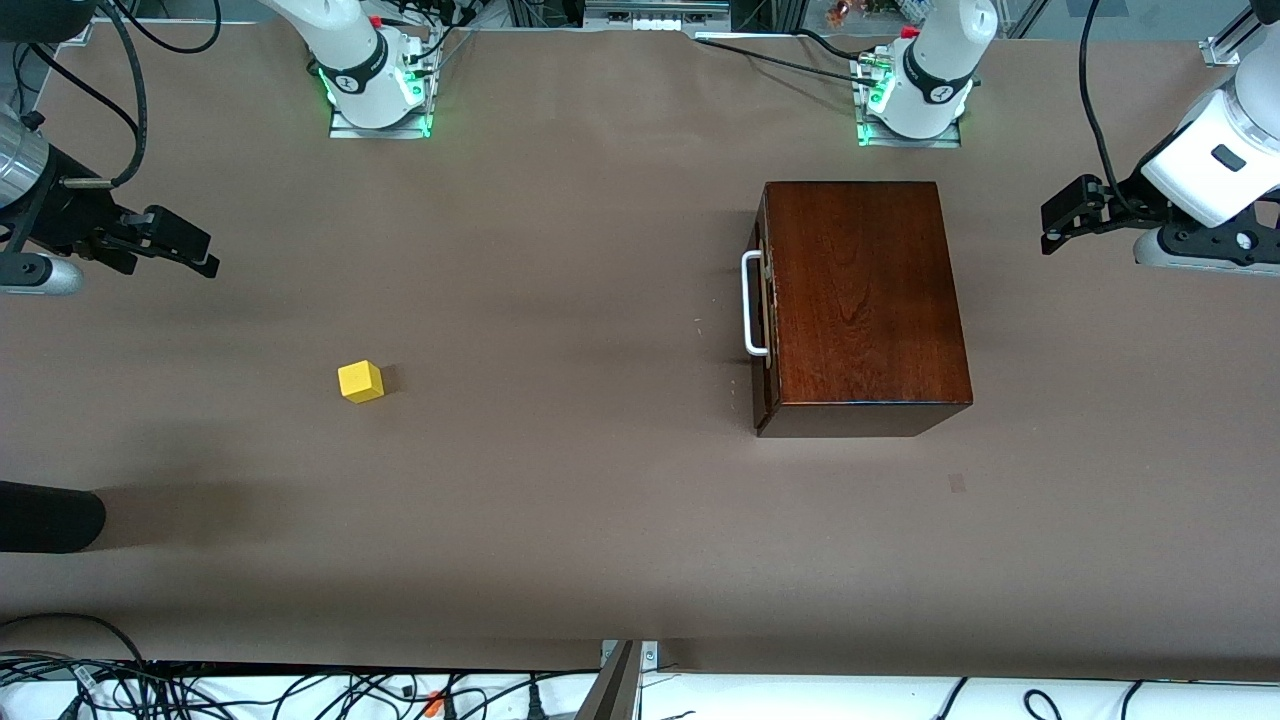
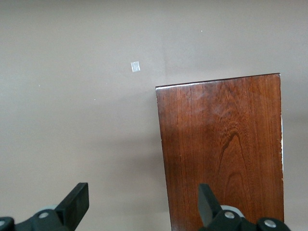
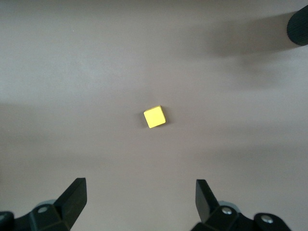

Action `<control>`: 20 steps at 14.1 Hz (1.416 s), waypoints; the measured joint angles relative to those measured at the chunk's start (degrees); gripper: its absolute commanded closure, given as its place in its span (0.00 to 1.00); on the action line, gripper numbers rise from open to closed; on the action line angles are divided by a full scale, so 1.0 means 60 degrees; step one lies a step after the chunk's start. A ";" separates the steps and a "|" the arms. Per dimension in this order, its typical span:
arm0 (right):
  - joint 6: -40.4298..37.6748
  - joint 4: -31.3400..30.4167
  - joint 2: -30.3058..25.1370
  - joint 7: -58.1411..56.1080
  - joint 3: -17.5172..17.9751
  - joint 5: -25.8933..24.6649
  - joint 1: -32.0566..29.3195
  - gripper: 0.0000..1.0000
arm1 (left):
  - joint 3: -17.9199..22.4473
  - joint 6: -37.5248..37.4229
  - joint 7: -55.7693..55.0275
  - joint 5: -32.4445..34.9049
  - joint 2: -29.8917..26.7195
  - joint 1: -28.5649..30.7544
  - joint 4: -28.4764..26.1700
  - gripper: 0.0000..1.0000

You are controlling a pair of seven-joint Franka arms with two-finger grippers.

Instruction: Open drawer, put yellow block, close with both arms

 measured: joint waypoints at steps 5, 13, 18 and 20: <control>-0.0001 0.0000 0.0000 0.0000 0.0003 0.0012 0.0004 0.00 | 0.0000 0.0000 0.0000 0.0000 0.0001 0.0002 -0.0012 0.00; -0.0066 0.0000 0.0000 0.0000 0.0010 0.0018 0.0004 0.00 | -0.0661 0.0000 -0.0474 -0.0079 0.0000 -0.0011 -0.0011 0.00; -0.0079 0.0000 0.0000 0.0000 -0.0001 0.0018 0.0002 0.00 | -0.2538 0.0003 -0.2728 -0.0207 0.0105 -0.0064 -0.0006 0.00; -0.0081 0.0000 0.0000 0.0000 -0.0003 0.0018 0.0002 0.00 | -0.3320 0.0022 -0.3703 -0.0206 0.0201 -0.0096 -0.0007 0.00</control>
